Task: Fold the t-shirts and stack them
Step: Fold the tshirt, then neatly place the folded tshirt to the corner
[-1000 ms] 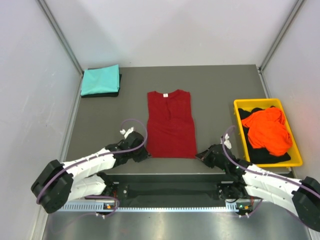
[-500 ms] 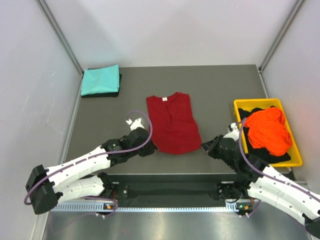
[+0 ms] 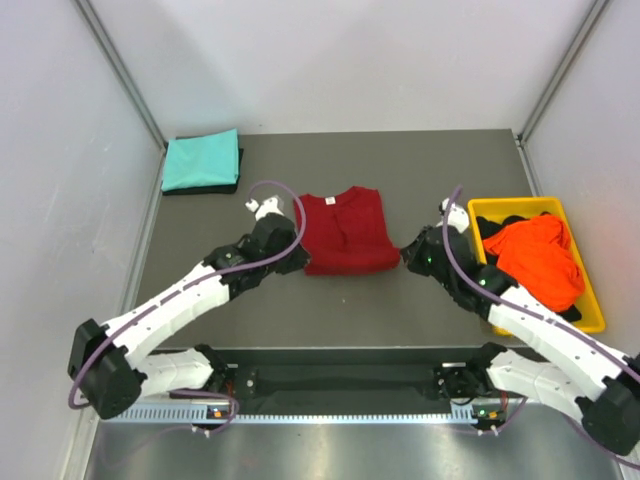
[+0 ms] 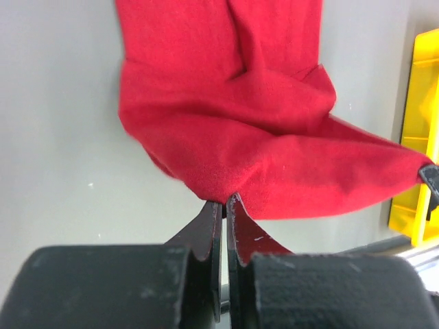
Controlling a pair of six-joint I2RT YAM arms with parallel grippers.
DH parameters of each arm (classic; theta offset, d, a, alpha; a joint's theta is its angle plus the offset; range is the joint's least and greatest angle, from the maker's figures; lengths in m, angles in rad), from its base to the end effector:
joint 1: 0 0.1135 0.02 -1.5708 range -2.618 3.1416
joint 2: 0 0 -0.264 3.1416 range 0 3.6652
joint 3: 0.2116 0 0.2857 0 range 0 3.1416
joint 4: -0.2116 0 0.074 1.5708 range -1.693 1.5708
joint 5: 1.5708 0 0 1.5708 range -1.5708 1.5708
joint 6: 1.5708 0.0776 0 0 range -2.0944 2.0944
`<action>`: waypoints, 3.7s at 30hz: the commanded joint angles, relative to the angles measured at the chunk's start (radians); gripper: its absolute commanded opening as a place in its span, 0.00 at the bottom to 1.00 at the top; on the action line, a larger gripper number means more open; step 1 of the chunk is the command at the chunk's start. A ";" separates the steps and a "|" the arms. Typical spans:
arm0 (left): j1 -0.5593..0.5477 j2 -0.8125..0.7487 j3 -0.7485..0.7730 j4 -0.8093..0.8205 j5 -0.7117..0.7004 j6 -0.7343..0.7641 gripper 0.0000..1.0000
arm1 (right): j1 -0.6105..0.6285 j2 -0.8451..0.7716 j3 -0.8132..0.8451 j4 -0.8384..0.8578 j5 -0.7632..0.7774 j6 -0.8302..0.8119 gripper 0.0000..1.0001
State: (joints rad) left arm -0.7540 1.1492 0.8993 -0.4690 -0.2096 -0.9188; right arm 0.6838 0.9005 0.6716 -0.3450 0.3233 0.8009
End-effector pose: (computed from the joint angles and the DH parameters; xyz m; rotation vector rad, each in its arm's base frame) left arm 0.2372 -0.2006 0.2447 -0.3052 2.3331 -0.6259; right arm 0.2215 0.1487 0.2353 0.3163 2.1351 0.5327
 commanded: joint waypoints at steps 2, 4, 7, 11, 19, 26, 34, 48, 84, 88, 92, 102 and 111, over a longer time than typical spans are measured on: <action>0.178 0.085 0.070 0.114 0.139 0.112 0.00 | -0.131 0.106 0.111 0.156 -0.167 -0.155 0.00; 0.221 0.127 0.101 0.141 0.197 0.130 0.00 | -0.162 0.178 0.164 0.181 -0.200 -0.183 0.00; 0.297 0.236 0.153 0.200 0.286 0.169 0.00 | -0.237 0.302 0.241 0.221 -0.305 -0.219 0.00; 0.375 0.351 0.242 0.246 0.357 0.198 0.00 | -0.297 0.448 0.344 0.267 -0.444 -0.256 0.00; 0.475 0.561 0.434 0.332 0.437 0.228 0.00 | -0.351 0.733 0.557 0.333 -0.572 -0.272 0.00; 0.533 0.725 0.519 0.397 0.464 0.232 0.00 | -0.391 0.931 0.697 0.365 -0.604 -0.249 0.00; 0.584 0.918 0.661 0.443 0.520 0.245 0.04 | -0.411 1.113 0.867 0.364 -0.648 -0.261 0.02; 0.601 0.948 0.820 0.265 0.552 0.446 0.40 | -0.463 1.112 0.878 0.284 -0.642 -0.284 0.46; 0.593 1.195 0.905 0.285 0.722 0.419 0.27 | -0.475 1.351 0.800 0.544 -0.931 -0.375 0.23; 0.599 1.169 0.946 0.209 0.731 0.426 0.38 | -0.483 1.356 0.825 0.534 -0.974 -0.361 0.37; 0.617 1.078 0.966 0.080 0.675 0.495 0.45 | -0.500 1.299 0.852 0.404 -0.978 -0.394 0.61; 0.598 0.781 0.701 0.207 0.748 0.459 0.46 | -0.527 1.049 0.829 0.037 -0.836 -0.454 0.64; 0.496 0.854 0.646 0.268 0.826 0.390 0.44 | -0.458 0.983 0.769 0.142 -1.117 -0.367 0.09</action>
State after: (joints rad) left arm -0.2184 1.9705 1.5818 -0.2581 0.5850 -0.5007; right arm 0.1921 1.8931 1.4883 -0.2588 -0.6506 0.4007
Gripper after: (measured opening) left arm 0.438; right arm 0.121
